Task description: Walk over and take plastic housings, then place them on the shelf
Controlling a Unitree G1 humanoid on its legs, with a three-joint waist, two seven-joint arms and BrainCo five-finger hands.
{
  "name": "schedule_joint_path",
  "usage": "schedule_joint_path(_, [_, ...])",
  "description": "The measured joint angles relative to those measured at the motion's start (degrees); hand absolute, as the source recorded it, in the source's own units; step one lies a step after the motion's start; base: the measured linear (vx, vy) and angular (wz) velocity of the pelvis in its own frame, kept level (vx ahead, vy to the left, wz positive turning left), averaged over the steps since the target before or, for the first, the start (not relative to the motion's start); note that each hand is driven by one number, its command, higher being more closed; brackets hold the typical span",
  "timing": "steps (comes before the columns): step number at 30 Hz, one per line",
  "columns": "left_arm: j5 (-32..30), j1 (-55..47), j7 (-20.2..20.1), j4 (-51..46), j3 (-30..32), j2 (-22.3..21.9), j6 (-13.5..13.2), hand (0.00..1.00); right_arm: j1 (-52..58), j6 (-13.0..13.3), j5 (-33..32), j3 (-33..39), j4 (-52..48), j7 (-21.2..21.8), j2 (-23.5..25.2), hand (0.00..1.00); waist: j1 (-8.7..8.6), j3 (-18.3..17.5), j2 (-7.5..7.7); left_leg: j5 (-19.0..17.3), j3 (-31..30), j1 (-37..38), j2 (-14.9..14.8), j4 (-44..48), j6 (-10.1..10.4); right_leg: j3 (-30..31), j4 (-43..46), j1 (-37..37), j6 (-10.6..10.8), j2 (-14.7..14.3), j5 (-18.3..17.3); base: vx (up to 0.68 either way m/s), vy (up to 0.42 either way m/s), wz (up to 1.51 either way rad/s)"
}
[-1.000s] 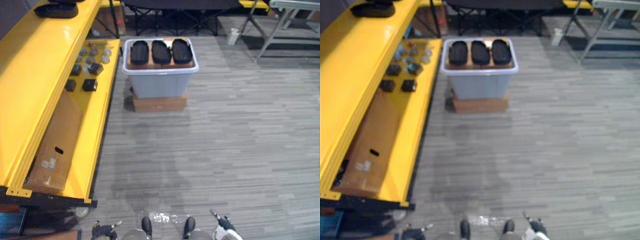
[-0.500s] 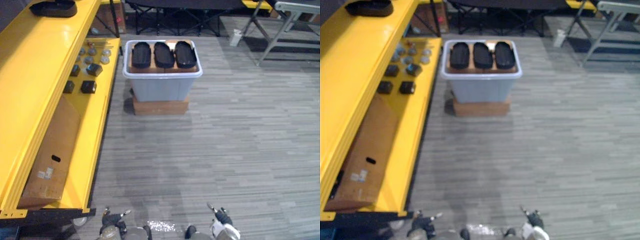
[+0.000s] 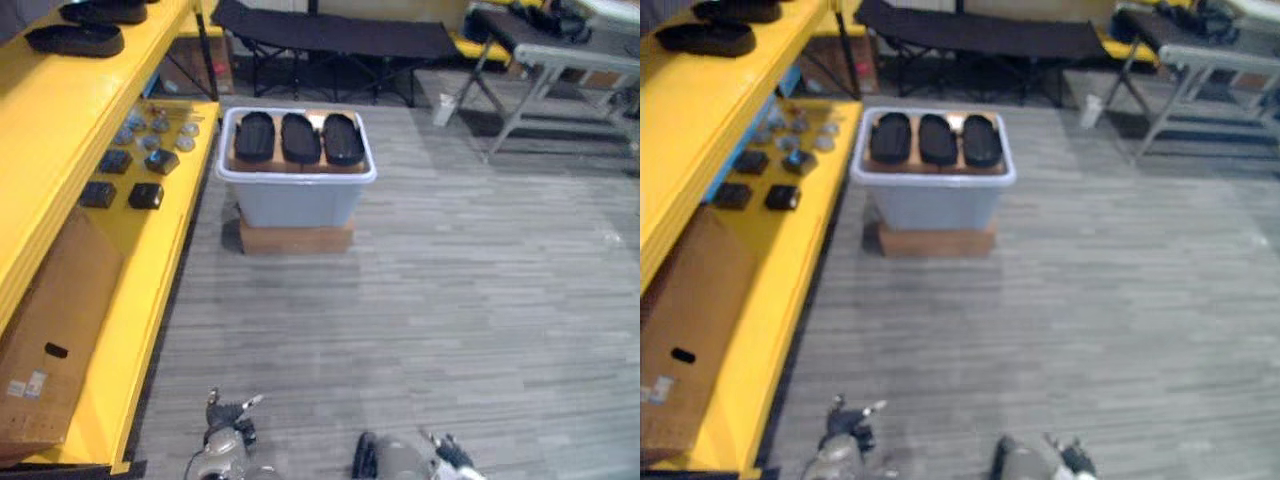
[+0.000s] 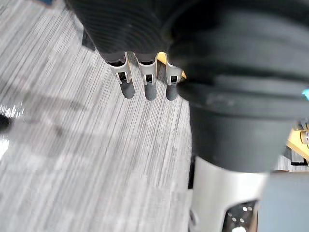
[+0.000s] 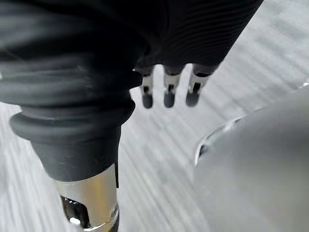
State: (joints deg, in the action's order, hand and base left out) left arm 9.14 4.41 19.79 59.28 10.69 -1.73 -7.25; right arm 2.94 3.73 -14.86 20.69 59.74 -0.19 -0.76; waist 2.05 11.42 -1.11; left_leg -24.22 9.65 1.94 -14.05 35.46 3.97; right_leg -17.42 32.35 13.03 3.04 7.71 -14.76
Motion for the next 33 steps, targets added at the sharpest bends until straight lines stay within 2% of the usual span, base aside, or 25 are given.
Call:
schedule_joint_path(1, [0.01, -0.41, -0.07, 0.1, 0.43, -0.66, 0.84, 0.0, -0.01, 0.13, 0.01, -0.02, 0.0, -0.15, -0.32, 0.0, -0.01, -0.07, -0.63, 1.88, -1.05, -2.85, -0.97, 5.92, -1.52, -0.5, 0.26, -0.65, -0.59, -0.38, -0.78, 0.29, -0.34, 0.42])
schedule_joint_path(2, [0.02, -2.02, -0.3, 0.18, 1.41, -1.56, 2.49, 0.0, -0.58, 1.23, 0.05, -1.18, 0.03, -0.58, -1.33, 0.0, 0.19, 0.41, -1.9, 3.62, -3.0, -8.59, -3.69, 16.7, -0.68, -1.6, -0.64, -3.14, -1.59, -1.59, -2.08, 0.32, -0.273, 0.26])
schedule_joint_path(3, [1.64, -2.43, -0.55, -0.85, 2.77, -1.28, 3.34, 0.0, -0.98, 2.64, 0.28, -2.35, 0.53, -1.21, -1.91, 0.0, 0.4, 1.01, -2.66, 3.51, -3.36, -11.74, -4.4, 20.9, -0.43, -2.01, -2.3, -6.39, -2.73, -2.64, -2.77, 0.32, -0.225, 0.09])
schedule_joint_path(4, [1.82, -2.78, -0.8, -0.83, 2.83, -0.73, 4.0, 0.0, -1.51, 3.12, 0.78, -2.65, 1.21, -1.23, -1.99, 0.0, 0.95, 1.01, -2.66, 3.5, -3.15, -12.51, -3.87, 20.74, -0.39, -1.97, -3.36, -7.91, -2.58, -2.67, -2.49, 0.34, -0.163, -0.2])
schedule_joint_path(6, [2.5, -5.05, -1.76, -0.49, 3.99, -0.05, 4.72, 0.0, -3.68, 4.67, 2.3, -3.29, 2.31, -1.24, -1.75, 0.0, 1.85, 1.1, -2.41, 3.5, -1.52, -14.26, -0.17, 14.04, -0.39, -0.63, -7.47, -12.21, -2.33, -2.17, -1.97, 0.31, -0.079, -0.37])
schedule_joint_path(8, [3.92, -6.0, -2.86, -1.58, 7.3, -0.11, 4.35, 0.0, -5.93, 6.41, 3.47, -4.72, 1.6, -1.48, -1.66, 0.0, 3.07, 1.2, -1.84, 5.45, 1.88, -16.82, 4.63, -2.88, 0.51, 0.23, -12.49, -16.38, -1.41, -0.14, -1.49, 0.4, 0.018, -0.23])
schedule_joint_path(9, [3.73, -6.22, -3.22, -1.57, 8.14, -0.08, 4.01, 0.0, -6.45, 6.71, 3.48, -5.1, 1.22, -1.67, -1.74, 0.0, 3.34, 1.2, -1.84, 7.59, 2.49, -17.52, 5.12, -6.88, 0.08, 0.25, -13.47, -17.4, -1.13, 0.14, -1.59, 0.38, 0.058, -0.16])
schedule_joint_path(11, [1.25, -9.13, -4.55, -1.07, 9.68, 1.01, 3.38, 0.0, -7.68, 7.16, 3.3, -7.36, 0.09, -2.41, -2.03, 0.0, 4.43, 0.97, -0.53, 18.46, 3.99, -17.42, 6.83, -12.25, -2.44, 0.81, -17.11, -22.19, 1.41, 1.22, -2.57, 0.48, 0.14, -0.12])
schedule_joint_path(12, [0.49, -9.55, -4.91, 0.01, 9.62, 1.67, 3.29, 0.0, -8.0, 7.1, 3.27, -7.45, 0.05, -2.44, -1.42, 0.0, 4.35, 0.53, 0.88, 17.77, 4.31, -16.87, 7.78, -11.89, -2.78, 0.78, -17.75, -23.15, 1.75, 2.04, -2.67, 0.61, 0.194, 0.05])
schedule_joint_path(15, [-2.28, -10.18, -5.18, 1.66, 9.39, 3.96, 1.73, 0.0, -8.88, 5.37, 3.19, -7.24, 0.17, -2.46, -0.58, 0.0, 5.24, -0.73, 5.15, 15.05, 5.02, -16.49, 8.29, -7.43, -4.44, 3.64, -16.51, -23.87, 3.02, 3.21, 2.76, 0.46, 0.175, 0.02])
schedule_joint_path(16, [-3.12, -10.24, -5.12, 1.69, 9.14, 4.22, 1.11, 0.0, -8.85, 4.97, 3.19, -7.13, 0.52, -2.48, -0.65, 0.0, 5.29, -0.77, 5.42, 14.66, 5.19, -15.13, 8.31, -7.93, -4.58, 4.38, -12.67, -22.57, 3.7, 3.29, 4.27, 0.52, 0.224, -0.21])
schedule_joint_path(17, [-3.5, -9.96, -5.06, 1.69, 8.23, 4.52, 0.05, 0.0, -8.42, 4.82, 3.2, -7.14, 1.74, -2.54, -1.09, 0.0, 4.78, -0.49, 4.77, 12.83, 4.76, -9.86, 8.2, -11.87, -4.51, 4.97, -0.57, -18.52, 5.63, 4.09, 8.64, 0.54, 0.178, -0.29])
schedule_joint_path(18, [-3.51, -8.72, -4.32, 1.89, 6.31, 5.08, -1.11, 0.0, -7.49, 4.77, 3.21, -6.99, 3.2, -2.41, -1.13, 0.0, 4.35, 0.22, 4.32, 10.73, 4.64, -3.96, 8.13, -16.8, -3.65, 5.68, 11.65, -13.16, 5.5, 5.32, 4.37, 0.36, 0.108, -0.22])
schedule_joint_path(19, [-2.96, -7.77, -4.04, 2.02, 5.21, 6.34, -1.8, 0.0, -7.23, 4.35, 3.36, -6.98, 4.24, -2.3, -0.87, 0.0, 4.13, 0.5, 5.04, 10.77, 4.79, -2.12, 8.42, -17.68, -3.69, 5.92, 14.61, -11.33, 4.44, 5.68, 2.11, 0.33, 0.006, 0.15])
schedule_joint_path(20, [-2.6, -5.12, -3.1, 2.05, 3.03, 8.08, -3.44, 0.0, -5.06, 3.46, 3.65, -6.88, 5.18, -2.2, -0.66, 0.0, 3.17, 0.28, 5.36, 10.63, 3.65, 0.11, 8.42, -18.98, -3.78, 4.63, 15.23, -7.98, 1.95, 5.09, -0.55, 0.34, -0.085, 0.59])
schedule_joint_path(21, [-2.15, -1.46, -2.4, 1.34, 1.38, 8.63, -5.11, 0.0, -2.8, 3.39, 4.61, -6.71, 5.2, -2.12, -0.65, 0.0, 2.09, 0.48, 4.9, 10.61, 2.35, 1.26, 7.58, -19.39, -3.73, 2.85, 11.76, -4.85, -0.18, 3.64, -1.9, 0.41, -0.118, 0.74])
schedule_joint_path(23, [-0.01, 2.76, -1.8, -0.87, -0.17, 8.4, -7.56, 0.0, -1.47, 3.79, 3.87, -4.75, 3.63, -1.66, -0.27, 0.0, 0.26, 0.69, 4.15, 10.18, 1.68, 2.27, 6.15, -19.99, -2.98, 1.35, 3.29, 0.18, 0.48, 2.91, -1.06, 0.36, -0.162, 0.54])
schedule_joint_path(24, [1.22, 5.58, -1.79, -1.71, -0.94, 7.61, -8.88, 0.0, -1.46, 3.88, 3.96, -4.43, 3.29, -1.59, -0.75, 0.0, -0.52, 0.49, 3.22, 8.42, 0.96, 3.47, 4.34, -20.53, -0.18, 1.01, -4.64, 3.27, 0.26, 3.1, 2.84, 0.33, -0.177, 0.36])
schedule_joint_path(25, [2.29, 6.54, -1.83, -2.18, -1.11, 7.28, -9.39, 0.0, -1.49, 3.8, 4.02, -4.42, 3.1, -1.4, -0.64, 0.0, -0.63, 0.48, 3.27, 7.77, 0.46, 4.13, 3.86, -20.56, 0.82, 1.19, -7.77, 3.83, 0.08, 3.31, 5.29, 0.34, -0.232, 0.37])
schedule_joint_path(26, [3.75, 7.45, -1.9, -2.75, -1.41, 6.94, -9.81, 0.0, -1.3, 3.66, 4.79, -4.53, 3.02, -1.13, -0.19, 0.0, -0.88, 0.04, 4.08, 6.57, -0.02, 4.62, 3.62, -19.89, 2.58, 2.17, -12.51, 3.92, -0.32, 3.39, 10.93, 0.29, -0.218, 0.3])
schedule_joint_path(27, [4.61, 7.49, -1.88, -3.34, -1.91, 6.84, -9.92, 0.0, -0.98, 3.53, 5.4, -4.71, 3.04, -1.06, 0.35, 0.0, -0.98, -0.54, 5.01, 5.63, -0.58, 5.19, 3.74, -19.43, 3.65, 3.27, -14.37, 3.85, -0.07, 3.74, 16.13, 0.47, -0.378, 0.21])
schedule_joint_path(28, [6.1, 7.38, -1.66, -3.41, -2.03, 5.67, -9.42, 0.0, -1.74, 3.3, 6.0, -4.61, 2.86, -0.77, -0.02, 0.0, -0.99, -0.77, 3.48, 3.97, -1.39, 6.46, 0.85, -18.16, 5.05, 3.29, -10.25, 4.48, -0.4, 2.34, 17.47, 0.4, -0.314, 0.07])
schedule_joint_path(29, [6.3, 6.83, -0.82, -3.05, -2.39, 3.13, -8.22, 0.0, -1.86, 3.08, 6.69, -4.76, 2.89, -0.8, -0.76, 0.0, -0.9, -1.85, 1.58, 4.76, -1.12, 6.12, -0.73, -17.4, 4.86, 3.2, -8.73, 4.82, -0.53, 0.81, 13.88, 0.39, -0.307, -0.09])
schedule_joint_path(31, [6.26, 5.54, 0.17, -2.15, -2.3, -0.79, -4.76, 0.0, -2.89, 2.02, 6.64, -5.02, 2.74, -0.91, -1.77, 0.0, -1.04, -1.73, -0.06, 6.75, -1.68, 5.4, -1.5, -14.13, 4.78, 3.12, -5.62, 5.62, -1.06, 0.25, 9.45, 0.38, -0.288, -0.05])
schedule_joint_path(33, [6.23, 3.66, -0.18, -0.07, -1.56, -1.85, -0.39, 0.0, -3.11, 1.34, 6.59, -5.95, 2.7, -1.22, -1.98, 0.0, -1.54, -1.6, -0.45, 10.81, -5.18, -0.85, -2.73, 0.79, 2.9, 3.08, -3.75, 3.97, -1.46, -0.4, 5.87, 0.35, -0.258, -0.01])
